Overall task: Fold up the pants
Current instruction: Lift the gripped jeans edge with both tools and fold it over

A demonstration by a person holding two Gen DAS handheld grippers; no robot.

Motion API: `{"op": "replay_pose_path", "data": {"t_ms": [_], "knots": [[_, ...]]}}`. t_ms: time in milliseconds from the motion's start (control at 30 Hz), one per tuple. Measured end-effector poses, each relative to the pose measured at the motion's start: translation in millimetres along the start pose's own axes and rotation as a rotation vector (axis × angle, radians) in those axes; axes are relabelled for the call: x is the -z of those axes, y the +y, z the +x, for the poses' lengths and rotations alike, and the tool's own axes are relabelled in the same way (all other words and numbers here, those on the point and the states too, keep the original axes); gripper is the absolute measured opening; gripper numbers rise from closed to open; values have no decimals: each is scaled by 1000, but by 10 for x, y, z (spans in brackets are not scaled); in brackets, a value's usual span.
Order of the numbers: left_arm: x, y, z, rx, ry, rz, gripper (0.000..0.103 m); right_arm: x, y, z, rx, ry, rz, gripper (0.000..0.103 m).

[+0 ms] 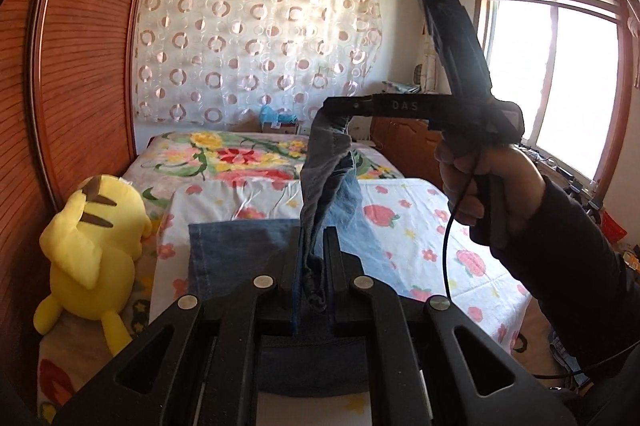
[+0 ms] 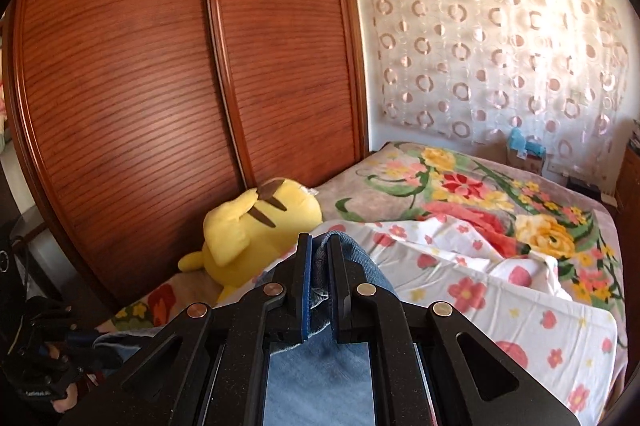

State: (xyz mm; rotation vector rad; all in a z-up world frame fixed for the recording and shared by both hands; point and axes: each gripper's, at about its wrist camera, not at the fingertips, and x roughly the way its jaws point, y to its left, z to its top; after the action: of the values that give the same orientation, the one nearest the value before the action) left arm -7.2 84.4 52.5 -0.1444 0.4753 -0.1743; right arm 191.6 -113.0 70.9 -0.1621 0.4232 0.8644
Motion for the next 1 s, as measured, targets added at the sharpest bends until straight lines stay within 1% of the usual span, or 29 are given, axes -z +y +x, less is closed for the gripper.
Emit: {"op": "replay_pose_path", "data": {"t_ms": [167, 267, 533, 767, 1000], "knots": [[197, 175, 123, -37, 58, -29, 10, 46, 29, 317, -13, 59, -14, 7], [279, 249, 156, -57, 77, -49, 10, 60, 42, 485, -20, 90, -20, 7], [397, 338, 236, -77, 111, -63, 10, -53, 133, 768, -29, 137, -39, 7], [528, 442, 364, -103, 160, -83, 10, 4, 231, 944, -32, 180, -57, 7], [619, 441, 406, -116, 183, -85, 10, 22, 282, 1161, -24, 218, -65, 7]]}}
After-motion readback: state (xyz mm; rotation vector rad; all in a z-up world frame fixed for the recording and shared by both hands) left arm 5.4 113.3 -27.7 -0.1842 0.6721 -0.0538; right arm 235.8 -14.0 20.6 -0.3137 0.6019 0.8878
